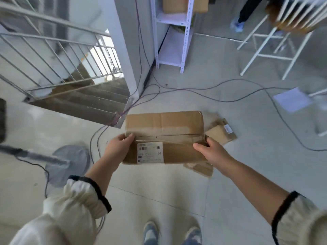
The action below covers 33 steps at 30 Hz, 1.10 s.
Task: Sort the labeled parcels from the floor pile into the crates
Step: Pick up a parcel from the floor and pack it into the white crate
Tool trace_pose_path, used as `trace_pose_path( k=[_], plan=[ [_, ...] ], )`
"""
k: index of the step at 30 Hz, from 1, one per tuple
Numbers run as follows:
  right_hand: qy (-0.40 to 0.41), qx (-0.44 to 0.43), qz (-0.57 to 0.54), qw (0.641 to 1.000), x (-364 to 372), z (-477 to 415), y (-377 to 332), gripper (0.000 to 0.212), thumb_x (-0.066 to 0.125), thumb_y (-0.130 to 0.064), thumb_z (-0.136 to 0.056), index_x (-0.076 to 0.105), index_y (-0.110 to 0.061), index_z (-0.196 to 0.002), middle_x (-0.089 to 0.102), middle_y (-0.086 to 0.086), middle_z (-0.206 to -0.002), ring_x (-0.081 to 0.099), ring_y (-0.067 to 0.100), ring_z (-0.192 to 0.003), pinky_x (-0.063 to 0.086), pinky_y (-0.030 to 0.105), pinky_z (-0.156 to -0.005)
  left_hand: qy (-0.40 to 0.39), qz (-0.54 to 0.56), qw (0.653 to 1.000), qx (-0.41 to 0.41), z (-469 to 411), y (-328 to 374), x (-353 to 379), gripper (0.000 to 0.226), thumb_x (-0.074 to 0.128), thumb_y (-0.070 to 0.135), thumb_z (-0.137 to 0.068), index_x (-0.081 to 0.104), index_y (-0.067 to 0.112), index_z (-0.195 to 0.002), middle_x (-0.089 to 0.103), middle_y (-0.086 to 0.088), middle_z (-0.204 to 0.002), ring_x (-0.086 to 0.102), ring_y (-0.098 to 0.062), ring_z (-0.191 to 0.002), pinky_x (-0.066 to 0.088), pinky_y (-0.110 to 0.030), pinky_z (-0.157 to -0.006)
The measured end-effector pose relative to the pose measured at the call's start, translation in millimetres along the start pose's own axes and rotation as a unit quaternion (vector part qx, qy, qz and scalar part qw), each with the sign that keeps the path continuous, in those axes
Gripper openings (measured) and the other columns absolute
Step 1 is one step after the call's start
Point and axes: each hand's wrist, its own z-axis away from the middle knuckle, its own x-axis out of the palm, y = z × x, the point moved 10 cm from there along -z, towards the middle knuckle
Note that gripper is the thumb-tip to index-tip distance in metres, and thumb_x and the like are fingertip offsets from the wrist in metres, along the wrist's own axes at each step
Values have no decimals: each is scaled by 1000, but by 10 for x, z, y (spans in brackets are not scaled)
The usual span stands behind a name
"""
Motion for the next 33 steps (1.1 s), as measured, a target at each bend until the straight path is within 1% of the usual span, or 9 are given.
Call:
trace_pose_path(
  k=[3,10,17,19,23,26,28,31,33],
  plan=[
    [22,7,6,1000,-539,796,-347,26,57,-33,-90,55,-29,-116,64,-5,-110,60,15,-102,47,36,-96,13,-63,997,35,824,700,-172,34,51,39,-94,61,19,-119,67,-5,-100,62,-25,-90,51,-33,-83],
    [124,0,-28,992,-1488,2116,-442,42,54,-33,-94,48,-18,-133,58,0,-119,55,18,-109,42,28,-88,-82,-30,989,123,1905,1645,290,28,51,28,-95,60,14,-118,65,-7,-98,63,-25,-89,53,-37,-85],
    [272,8,-131,953,-2109,3023,-118,12,57,-26,-92,58,-28,-104,65,-7,-99,60,9,-92,46,22,-76,-201,-104,950,216,2396,2199,1048,38,56,41,-85,63,16,-112,69,-4,-96,65,-23,-86,55,-37,-81],
    [314,25,-177,932,-2127,3349,55,17,57,-24,-92,57,-24,-109,66,-5,-102,60,8,-93,44,18,-72,-220,-170,921,271,2645,2347,1200,26,54,40,-89,61,20,-105,64,1,-92,59,-17,-78,48,-27,-64],
    [416,54,-237,876,-2005,4197,479,22,57,-24,-91,59,-26,-112,67,-6,-105,61,8,-96,45,19,-74,-304,-216,857,356,3259,2437,1707,24,51,34,-94,63,18,-108,65,1,-97,57,-14,-79,44,-23,-57],
    [491,84,-284,819,-1874,4975,978,20,59,-21,-89,63,-28,-107,70,-6,-102,64,10,-95,50,27,-87,-391,-244,795,393,4022,2292,2130,31,54,42,-89,63,22,-112,67,2,-109,60,-19,-97,49,-29,-79],
    [545,92,-323,768,-1741,5635,1264,22,58,-16,-90,63,-30,-106,70,-8,-100,64,7,-92,50,20,-83,-446,-268,747,415,4633,2071,2424,35,54,50,-78,66,29,-103,69,3,-105,63,-22,-99,49,-37,-92],
    [617,107,-360,692,-1383,6812,1706,24,58,-16,-91,62,-35,-107,69,-14,-97,63,3,-89,49,9,-76,-536,-297,661,433,5788,1537,2760,20,55,47,-76,65,32,-85,72,6,-96,66,-21,-93,51,-42,-92],
    [663,128,-377,634,-1019,7598,2050,26,61,-17,-90,63,-26,-114,71,-10,-96,67,11,-92,52,26,-89,-596,-305,599,438,6593,1100,2828,20,58,46,-76,67,31,-86,72,8,-95,67,-20,-92,52,-43,-90]
  ],
)
